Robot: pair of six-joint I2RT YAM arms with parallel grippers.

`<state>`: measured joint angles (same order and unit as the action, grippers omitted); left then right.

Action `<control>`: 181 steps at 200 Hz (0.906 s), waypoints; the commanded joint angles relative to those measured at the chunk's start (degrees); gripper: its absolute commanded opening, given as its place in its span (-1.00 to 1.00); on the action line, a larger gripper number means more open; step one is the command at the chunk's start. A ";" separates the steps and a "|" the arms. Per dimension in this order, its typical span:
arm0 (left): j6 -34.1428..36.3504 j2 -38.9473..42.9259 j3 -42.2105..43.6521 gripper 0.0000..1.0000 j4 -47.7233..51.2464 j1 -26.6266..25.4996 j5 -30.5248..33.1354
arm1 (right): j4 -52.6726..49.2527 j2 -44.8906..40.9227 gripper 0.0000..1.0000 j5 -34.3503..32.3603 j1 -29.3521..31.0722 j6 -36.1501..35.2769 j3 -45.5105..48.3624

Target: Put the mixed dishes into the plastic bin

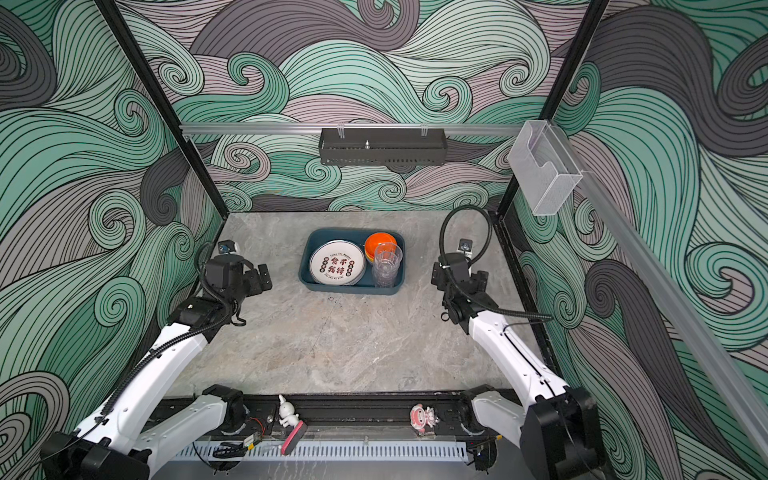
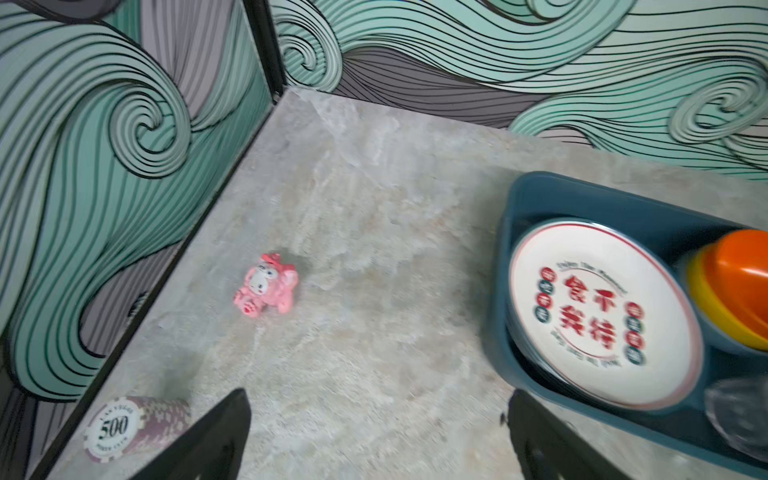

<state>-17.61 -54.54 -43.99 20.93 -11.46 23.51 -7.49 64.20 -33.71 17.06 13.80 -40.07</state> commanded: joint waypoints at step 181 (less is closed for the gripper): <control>15.82 -34.67 19.58 0.97 -67.27 11.17 -7.38 | 64.40 25.92 0.99 22.81 -15.08 -12.98 19.64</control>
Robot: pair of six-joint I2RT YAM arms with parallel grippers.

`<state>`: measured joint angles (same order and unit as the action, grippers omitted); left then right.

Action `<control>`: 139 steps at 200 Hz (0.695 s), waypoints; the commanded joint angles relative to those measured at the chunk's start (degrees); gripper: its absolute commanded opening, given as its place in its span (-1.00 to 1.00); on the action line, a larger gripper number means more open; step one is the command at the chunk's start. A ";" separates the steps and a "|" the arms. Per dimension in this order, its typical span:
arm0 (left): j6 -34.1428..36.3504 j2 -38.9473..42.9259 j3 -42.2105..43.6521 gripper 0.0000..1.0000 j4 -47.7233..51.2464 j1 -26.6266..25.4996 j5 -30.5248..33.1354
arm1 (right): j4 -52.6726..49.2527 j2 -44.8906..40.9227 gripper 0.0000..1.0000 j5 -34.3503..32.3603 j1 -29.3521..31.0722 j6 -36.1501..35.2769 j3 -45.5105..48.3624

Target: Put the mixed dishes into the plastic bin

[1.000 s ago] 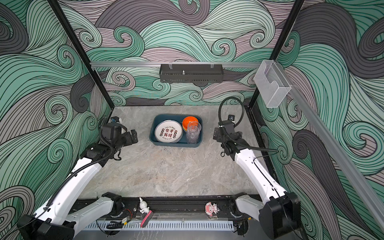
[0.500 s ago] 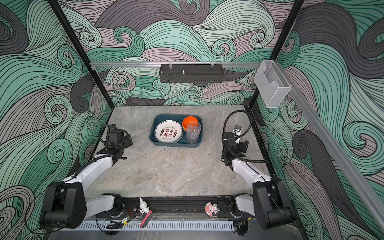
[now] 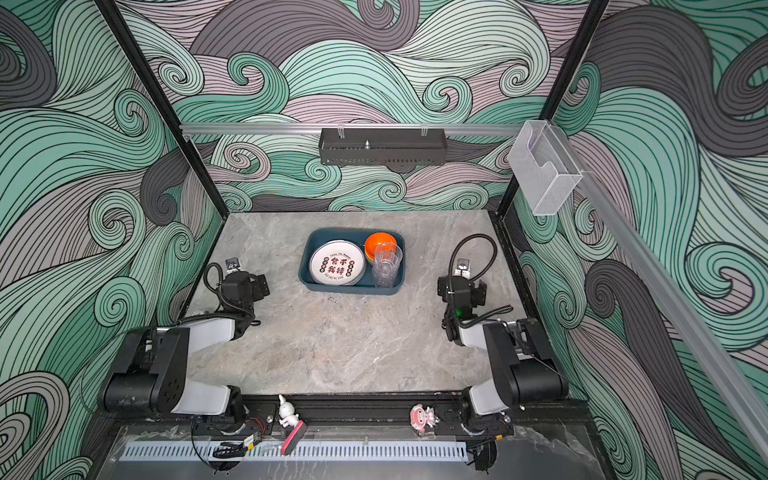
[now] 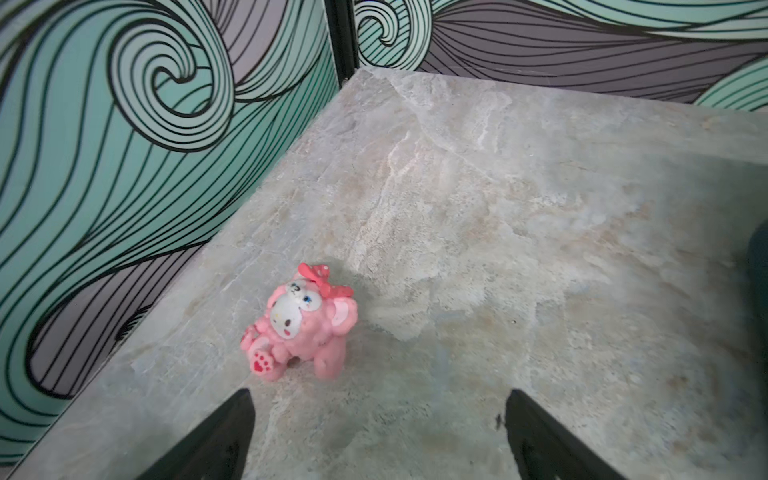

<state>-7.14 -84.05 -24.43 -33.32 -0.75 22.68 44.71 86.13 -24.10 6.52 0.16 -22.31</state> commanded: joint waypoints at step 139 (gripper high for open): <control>3.51 -3.22 -1.94 0.97 -5.78 1.18 -8.20 | 4.73 1.96 0.99 15.64 -3.95 -0.78 -0.37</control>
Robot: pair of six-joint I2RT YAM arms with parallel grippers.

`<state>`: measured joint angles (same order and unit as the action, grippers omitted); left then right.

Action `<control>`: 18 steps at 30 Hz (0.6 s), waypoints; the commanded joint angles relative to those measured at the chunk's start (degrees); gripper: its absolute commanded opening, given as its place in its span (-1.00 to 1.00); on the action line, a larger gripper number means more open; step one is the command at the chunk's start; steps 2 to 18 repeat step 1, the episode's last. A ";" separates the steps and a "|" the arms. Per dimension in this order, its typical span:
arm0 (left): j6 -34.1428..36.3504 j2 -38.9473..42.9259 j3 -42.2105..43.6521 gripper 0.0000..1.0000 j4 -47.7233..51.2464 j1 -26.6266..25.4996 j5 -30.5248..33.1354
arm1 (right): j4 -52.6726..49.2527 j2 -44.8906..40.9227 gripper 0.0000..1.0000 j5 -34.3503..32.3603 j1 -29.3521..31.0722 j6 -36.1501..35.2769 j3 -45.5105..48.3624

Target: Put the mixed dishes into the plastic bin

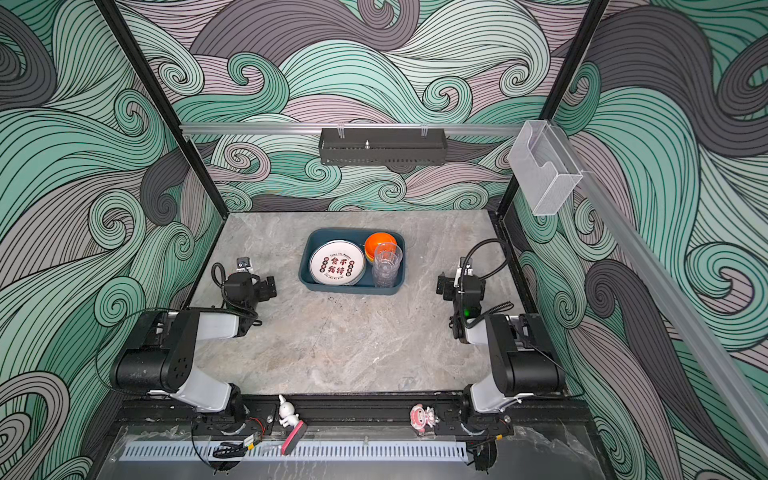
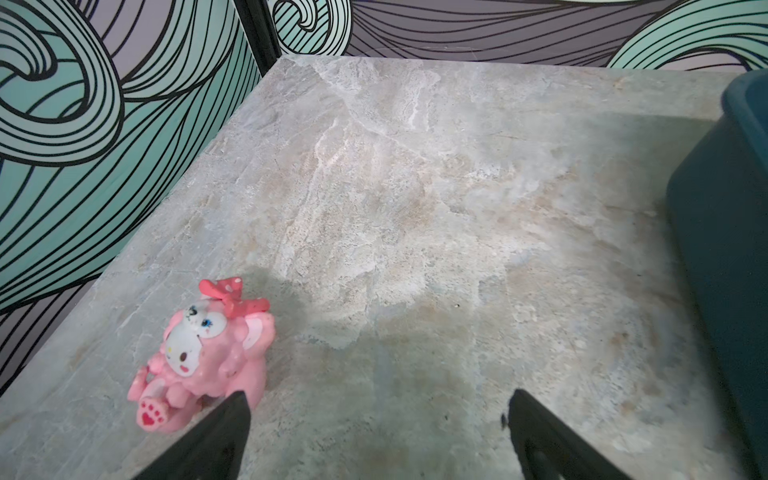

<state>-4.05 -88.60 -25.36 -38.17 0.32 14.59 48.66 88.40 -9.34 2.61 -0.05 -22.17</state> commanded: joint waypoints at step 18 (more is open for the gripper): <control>0.44 1.28 -1.00 0.97 -1.02 -0.02 0.03 | 0.80 -0.32 0.99 0.85 -0.05 -0.56 -0.46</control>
